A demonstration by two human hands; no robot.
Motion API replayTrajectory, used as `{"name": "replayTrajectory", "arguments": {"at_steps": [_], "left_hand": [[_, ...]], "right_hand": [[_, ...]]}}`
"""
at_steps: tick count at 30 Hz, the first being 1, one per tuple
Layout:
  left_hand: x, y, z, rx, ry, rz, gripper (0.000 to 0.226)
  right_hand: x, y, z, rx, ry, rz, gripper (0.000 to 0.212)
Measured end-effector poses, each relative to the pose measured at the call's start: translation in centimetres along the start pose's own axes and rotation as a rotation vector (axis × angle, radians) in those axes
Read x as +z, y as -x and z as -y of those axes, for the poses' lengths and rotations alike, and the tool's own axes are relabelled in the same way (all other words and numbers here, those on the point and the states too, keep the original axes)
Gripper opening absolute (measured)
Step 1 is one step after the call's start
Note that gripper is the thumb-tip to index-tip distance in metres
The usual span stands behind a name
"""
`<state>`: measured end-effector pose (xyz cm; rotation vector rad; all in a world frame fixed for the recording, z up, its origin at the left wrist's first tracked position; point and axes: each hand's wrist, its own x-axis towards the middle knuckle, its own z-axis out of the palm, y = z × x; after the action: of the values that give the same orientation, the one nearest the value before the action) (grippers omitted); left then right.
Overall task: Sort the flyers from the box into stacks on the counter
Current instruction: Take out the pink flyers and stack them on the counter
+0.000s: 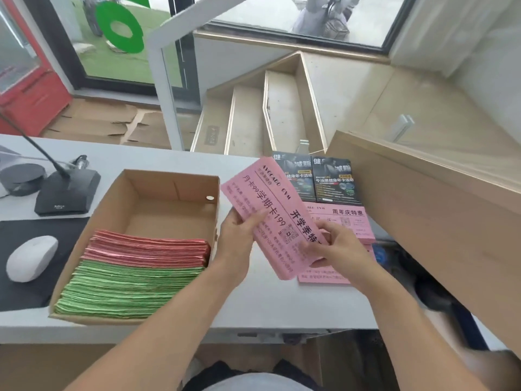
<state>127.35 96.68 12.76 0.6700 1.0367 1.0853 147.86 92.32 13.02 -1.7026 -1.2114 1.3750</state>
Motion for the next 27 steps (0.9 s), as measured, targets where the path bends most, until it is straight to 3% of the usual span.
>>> {"name": "replayTrajectory", "arguments": {"at_steps": [5,9,12,19,27], "left_hand": [[-2.3,-0.5,0.6,0.123,-0.27,-0.09,0.029],[-2.2,2.3,3.7,0.163,-0.561,-0.18,0.019],[-2.6,3.5,6.6,0.107,-0.541,-0.194,0.02],[-3.5,3.3,9.5,0.07,-0.561,-0.191,0.041],[-5.1,4.8,12.8,0.051,-0.619,-0.138,0.044]], "right_hand": [[-3.4,-0.4,-0.5,-0.125,0.301,-0.238,0.021],[-3.3,-1.0,-0.6,-0.198,0.393,-0.219,0.017],[-3.6,-0.6,-2.0,-0.209,0.416,-0.146,0.023],[-3.3,3.3,-7.7,-0.22,0.163,-0.111,0.04],[-2.1,5.4,-13.1,-0.128,0.23,-0.098,0.025]]}}
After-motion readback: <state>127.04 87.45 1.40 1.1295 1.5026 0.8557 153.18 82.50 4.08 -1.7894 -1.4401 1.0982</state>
